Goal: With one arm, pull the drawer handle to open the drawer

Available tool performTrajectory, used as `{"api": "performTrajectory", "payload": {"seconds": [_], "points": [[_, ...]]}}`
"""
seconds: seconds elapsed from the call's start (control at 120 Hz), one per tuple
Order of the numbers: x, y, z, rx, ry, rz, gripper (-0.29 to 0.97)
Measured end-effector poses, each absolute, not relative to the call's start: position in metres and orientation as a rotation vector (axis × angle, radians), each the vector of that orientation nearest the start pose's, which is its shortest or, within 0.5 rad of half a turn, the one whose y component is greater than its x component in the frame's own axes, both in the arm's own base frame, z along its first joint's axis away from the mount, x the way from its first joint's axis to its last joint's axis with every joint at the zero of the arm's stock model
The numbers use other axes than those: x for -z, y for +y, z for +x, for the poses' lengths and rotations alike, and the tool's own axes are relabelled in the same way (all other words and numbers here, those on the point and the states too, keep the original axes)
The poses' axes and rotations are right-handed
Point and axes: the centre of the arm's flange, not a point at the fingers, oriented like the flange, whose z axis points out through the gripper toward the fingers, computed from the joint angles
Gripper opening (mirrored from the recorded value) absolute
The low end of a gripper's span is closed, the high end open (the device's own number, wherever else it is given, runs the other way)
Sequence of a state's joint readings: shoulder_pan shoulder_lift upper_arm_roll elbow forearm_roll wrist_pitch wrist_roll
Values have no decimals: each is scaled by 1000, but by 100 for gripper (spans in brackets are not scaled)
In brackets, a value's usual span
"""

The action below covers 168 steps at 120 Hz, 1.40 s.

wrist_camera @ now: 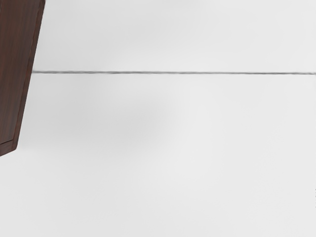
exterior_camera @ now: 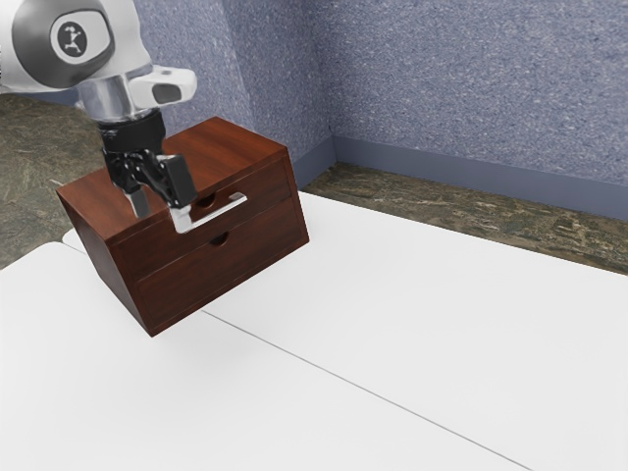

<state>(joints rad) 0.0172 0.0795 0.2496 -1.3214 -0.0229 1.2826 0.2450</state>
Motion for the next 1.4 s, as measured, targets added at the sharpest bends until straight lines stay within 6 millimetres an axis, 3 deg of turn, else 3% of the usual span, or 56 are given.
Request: {"api": "performTrajectory", "payload": {"seconds": [0.075,0.217,0.25,0.3,0.375,0.417,0.475,0.6,0.8,0.933,1.108,1.4], "points": [[-675,133,536,-90,26,-3181,68],[-680,170,534,24,-14,-3210,68],[-698,170,528,90,-1,-3201,68],[-746,163,513,237,37,-3154,68],[-799,144,479,374,103,-3094,68],[-814,134,466,401,138,-3078,68],[-819,125,462,398,184,-3063,68],[-798,122,492,357,295,-3016,68],[-747,138,548,301,450,-2942,68],[-682,165,589,217,519,-2928,64],[-658,178,610,271,630,-2866,54],[-645,161,611,303,704,-2801,46]]}}
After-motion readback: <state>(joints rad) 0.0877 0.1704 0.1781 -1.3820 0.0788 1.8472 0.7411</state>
